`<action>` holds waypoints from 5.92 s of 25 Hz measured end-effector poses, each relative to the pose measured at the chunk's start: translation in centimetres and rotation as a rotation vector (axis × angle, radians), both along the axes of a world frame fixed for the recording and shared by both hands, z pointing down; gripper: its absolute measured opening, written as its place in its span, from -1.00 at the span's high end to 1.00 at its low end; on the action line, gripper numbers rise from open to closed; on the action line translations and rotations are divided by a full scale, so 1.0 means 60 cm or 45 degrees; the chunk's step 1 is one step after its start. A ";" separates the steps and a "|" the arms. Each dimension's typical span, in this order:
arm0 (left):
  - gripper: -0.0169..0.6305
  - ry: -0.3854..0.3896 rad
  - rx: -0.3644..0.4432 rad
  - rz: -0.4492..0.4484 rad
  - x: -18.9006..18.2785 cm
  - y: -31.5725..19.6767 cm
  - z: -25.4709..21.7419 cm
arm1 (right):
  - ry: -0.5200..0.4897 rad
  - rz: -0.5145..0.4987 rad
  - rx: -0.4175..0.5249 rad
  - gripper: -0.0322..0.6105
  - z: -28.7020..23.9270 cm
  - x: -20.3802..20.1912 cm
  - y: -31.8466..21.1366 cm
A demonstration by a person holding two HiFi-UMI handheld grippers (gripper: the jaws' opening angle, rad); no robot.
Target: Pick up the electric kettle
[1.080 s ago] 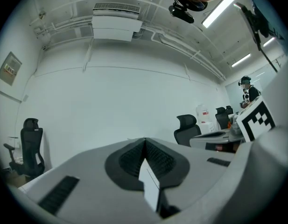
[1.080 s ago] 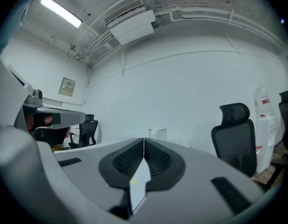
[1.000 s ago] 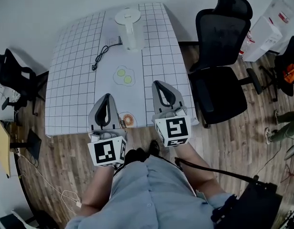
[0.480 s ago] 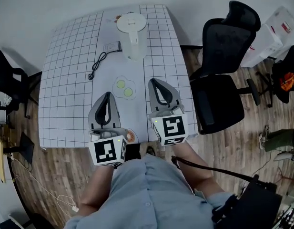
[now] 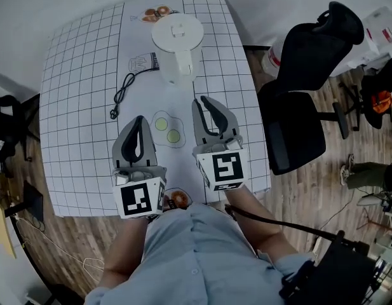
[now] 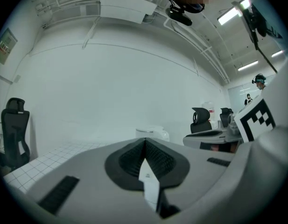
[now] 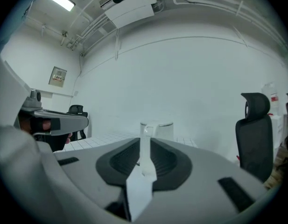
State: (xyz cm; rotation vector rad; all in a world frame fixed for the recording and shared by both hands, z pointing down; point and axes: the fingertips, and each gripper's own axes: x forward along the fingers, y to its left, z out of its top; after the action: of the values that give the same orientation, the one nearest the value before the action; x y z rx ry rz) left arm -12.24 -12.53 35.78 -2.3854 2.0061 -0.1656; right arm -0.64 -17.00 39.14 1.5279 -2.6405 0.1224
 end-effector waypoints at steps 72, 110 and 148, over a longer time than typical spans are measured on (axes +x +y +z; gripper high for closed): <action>0.95 0.149 -0.279 -0.063 -0.102 -0.146 0.163 | -0.217 0.199 0.101 0.64 -0.007 -0.013 -0.239; 0.95 0.022 -0.154 0.181 0.038 0.039 0.082 | -0.220 0.240 0.143 0.64 0.013 0.112 0.040; 0.95 -0.036 0.030 0.201 0.123 0.189 -0.022 | -0.021 0.204 -0.141 0.22 0.186 0.172 0.177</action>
State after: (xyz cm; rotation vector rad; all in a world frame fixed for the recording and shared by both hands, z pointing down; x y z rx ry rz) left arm -4.85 -1.17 34.45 -2.4982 1.7876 -0.1704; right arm 9.68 -6.35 50.29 1.7057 -2.4739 0.2880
